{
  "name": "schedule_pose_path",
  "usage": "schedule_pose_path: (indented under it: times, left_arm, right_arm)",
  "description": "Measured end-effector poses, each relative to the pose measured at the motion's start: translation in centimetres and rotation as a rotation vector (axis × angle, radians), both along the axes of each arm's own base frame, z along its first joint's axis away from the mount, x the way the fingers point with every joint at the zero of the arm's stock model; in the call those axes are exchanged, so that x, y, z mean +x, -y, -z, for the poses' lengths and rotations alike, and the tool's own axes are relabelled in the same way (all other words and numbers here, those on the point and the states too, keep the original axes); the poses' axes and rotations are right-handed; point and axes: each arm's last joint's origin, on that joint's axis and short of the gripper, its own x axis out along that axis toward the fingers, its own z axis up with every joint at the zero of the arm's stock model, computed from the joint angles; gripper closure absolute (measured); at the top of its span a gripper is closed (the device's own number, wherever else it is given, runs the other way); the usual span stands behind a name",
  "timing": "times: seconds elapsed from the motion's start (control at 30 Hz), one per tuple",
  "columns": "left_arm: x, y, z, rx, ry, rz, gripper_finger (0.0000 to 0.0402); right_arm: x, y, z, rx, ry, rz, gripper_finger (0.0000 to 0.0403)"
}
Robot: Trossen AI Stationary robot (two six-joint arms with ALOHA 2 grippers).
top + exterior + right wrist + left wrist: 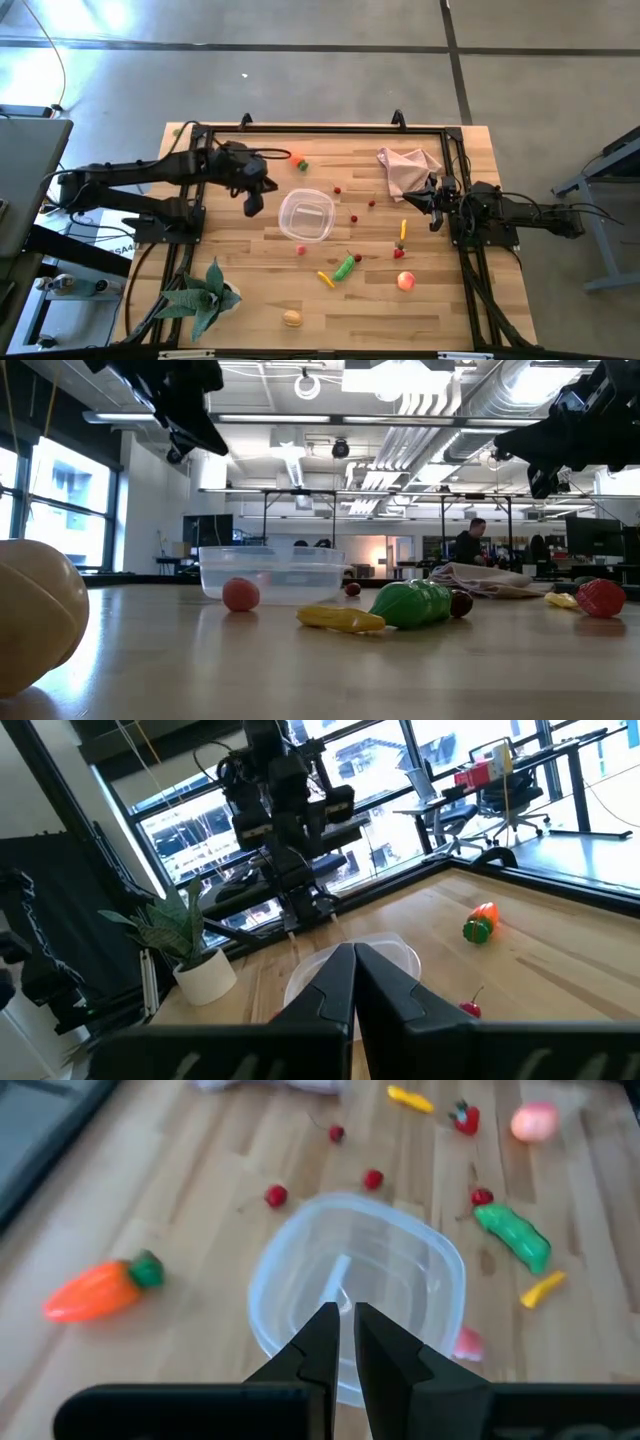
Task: Pick and placing Produce into tupperware
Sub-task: Put the carrot into the transparent bin
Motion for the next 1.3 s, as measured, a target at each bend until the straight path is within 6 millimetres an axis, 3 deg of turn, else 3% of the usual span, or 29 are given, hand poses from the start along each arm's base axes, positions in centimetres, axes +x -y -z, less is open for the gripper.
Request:
schedule_pose_path:
  times: [0.3, 0.83, 1.0, 1.13, 1.3]
  left_arm:
    - [-2.6, 1.4, -1.2, -0.053, 0.031, 0.147, 0.0376]
    - [-3.5, 1.7, -1.5, -0.017, 0.020, 0.160, 0.0376]
    - [-3.5, 1.5, -1.5, 0.031, 0.012, 0.098, 0.0376]
    - [-2.3, 0.5, -2.0, 0.077, 0.065, -0.073, 0.0376]
    - [0.2, -2.5, -3.5, -0.018, 0.114, -0.278, 0.0376]
  right_arm:
    - [0.0, 0.0, 0.0, -0.007, -0.006, 0.001, 0.0402]
    - [0.0, 0.0, 0.3, -0.004, -0.033, 0.008, 0.0402]
    - [0.0, 0.0, 0.3, -0.004, -0.032, 0.008, 0.0402]
    - [0.0, 0.0, 0.3, -0.004, -0.033, 0.008, 0.0402]
    - [0.0, 0.0, 0.3, -0.001, -0.036, 0.009, 0.0402]
